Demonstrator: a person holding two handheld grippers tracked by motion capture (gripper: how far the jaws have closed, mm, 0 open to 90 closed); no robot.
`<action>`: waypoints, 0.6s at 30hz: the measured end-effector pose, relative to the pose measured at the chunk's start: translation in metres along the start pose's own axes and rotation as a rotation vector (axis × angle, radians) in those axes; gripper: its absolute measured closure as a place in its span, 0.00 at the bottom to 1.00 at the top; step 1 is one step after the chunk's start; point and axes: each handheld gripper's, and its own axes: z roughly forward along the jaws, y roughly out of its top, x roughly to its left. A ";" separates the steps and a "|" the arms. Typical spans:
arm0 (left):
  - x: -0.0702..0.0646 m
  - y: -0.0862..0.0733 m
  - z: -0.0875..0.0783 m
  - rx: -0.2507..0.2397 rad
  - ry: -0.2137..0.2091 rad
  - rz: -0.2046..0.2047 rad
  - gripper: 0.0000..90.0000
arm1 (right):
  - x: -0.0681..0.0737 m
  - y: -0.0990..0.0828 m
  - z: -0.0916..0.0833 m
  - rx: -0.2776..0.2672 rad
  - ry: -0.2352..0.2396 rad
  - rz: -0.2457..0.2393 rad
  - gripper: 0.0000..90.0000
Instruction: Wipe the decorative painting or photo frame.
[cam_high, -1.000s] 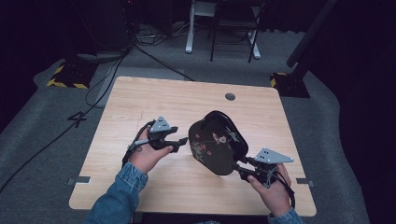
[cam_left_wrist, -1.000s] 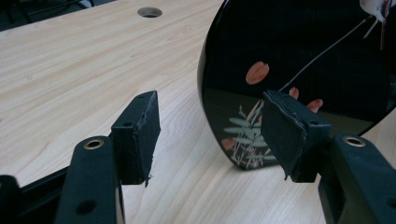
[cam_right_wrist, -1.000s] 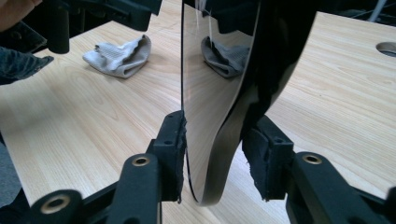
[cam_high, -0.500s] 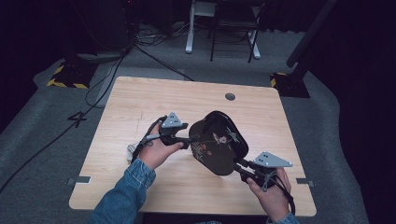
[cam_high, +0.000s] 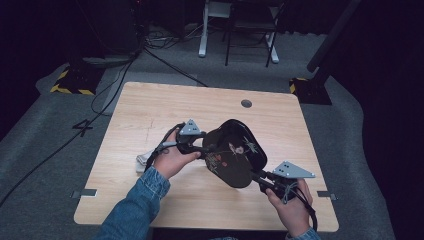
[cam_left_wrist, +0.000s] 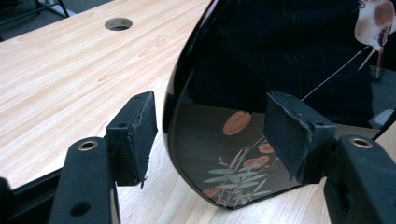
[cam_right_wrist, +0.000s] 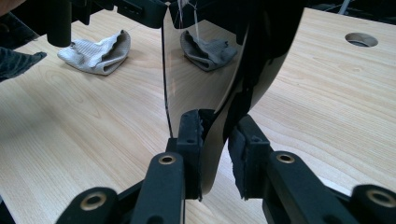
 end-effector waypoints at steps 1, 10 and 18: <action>0.000 0.000 0.000 0.000 0.000 0.000 0.39 | 0.000 0.000 0.000 -0.001 0.001 0.000 0.84; -0.001 0.001 0.004 0.002 0.001 0.012 0.35 | -0.001 0.001 0.001 -0.005 0.007 -0.002 0.85; 0.001 -0.001 0.006 0.003 -0.015 0.005 0.35 | -0.002 0.001 0.001 -0.005 0.016 -0.005 0.85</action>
